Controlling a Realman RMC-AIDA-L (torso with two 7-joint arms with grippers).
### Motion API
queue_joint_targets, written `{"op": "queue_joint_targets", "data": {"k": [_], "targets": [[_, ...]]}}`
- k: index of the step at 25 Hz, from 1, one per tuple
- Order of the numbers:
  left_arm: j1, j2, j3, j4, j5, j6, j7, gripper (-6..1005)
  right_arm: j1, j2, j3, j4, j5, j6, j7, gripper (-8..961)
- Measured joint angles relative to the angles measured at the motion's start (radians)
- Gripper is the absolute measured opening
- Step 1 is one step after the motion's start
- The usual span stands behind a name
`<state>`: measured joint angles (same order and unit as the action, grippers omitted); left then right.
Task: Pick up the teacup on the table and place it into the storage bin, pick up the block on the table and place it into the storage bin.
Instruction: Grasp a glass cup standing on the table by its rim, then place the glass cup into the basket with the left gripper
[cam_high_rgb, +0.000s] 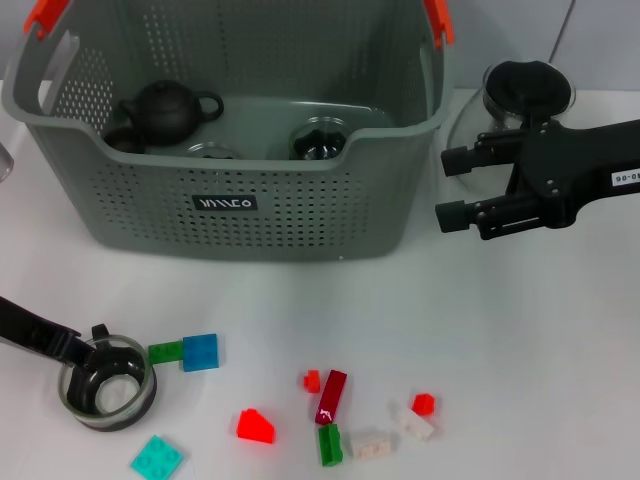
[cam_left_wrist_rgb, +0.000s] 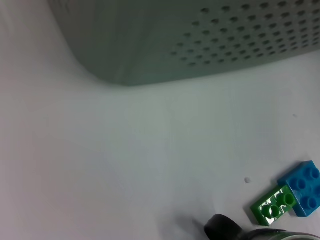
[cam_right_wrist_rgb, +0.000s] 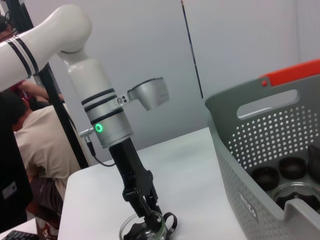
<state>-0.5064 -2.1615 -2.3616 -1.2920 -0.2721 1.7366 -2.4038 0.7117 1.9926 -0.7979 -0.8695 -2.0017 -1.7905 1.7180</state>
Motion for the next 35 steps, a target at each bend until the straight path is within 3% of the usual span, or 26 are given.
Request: {"op": "queue_joint_targets", "data": {"k": [7, 13, 22, 27, 32, 35], "targets": [[-0.003, -0.001, 0.002, 0.011, 0.001, -0.007, 0.004, 216, 0.0, 0.0, 0.007, 0.0, 0.001, -0.004, -0.001, 854], [-0.003, -0.002, 0.002, 0.0, 0.001, -0.002, 0.006, 43, 0.0, 0.0, 0.008, 0.0, 0.002, -0.004, -0.001, 854], [-0.005, 0.004, -0.008, -0.098, -0.016, 0.101, 0.007, 42, -0.001, 0.0, 0.011, 0.0, 0.002, -0.004, -0.002, 855], [-0.019, 0.018, -0.064, -0.194, -0.135, 0.248, 0.01, 43, -0.002, 0.0, 0.022, 0.004, 0.002, -0.005, -0.016, 855], [-0.031, 0.05, -0.091, -0.187, -0.355, 0.315, -0.031, 42, -0.003, 0.0, 0.022, 0.006, 0.003, -0.01, -0.018, 855], [-0.039, 0.088, -0.06, -0.141, -0.502, 0.318, -0.069, 42, -0.008, -0.001, 0.023, 0.004, 0.003, -0.022, -0.017, 855]]}}
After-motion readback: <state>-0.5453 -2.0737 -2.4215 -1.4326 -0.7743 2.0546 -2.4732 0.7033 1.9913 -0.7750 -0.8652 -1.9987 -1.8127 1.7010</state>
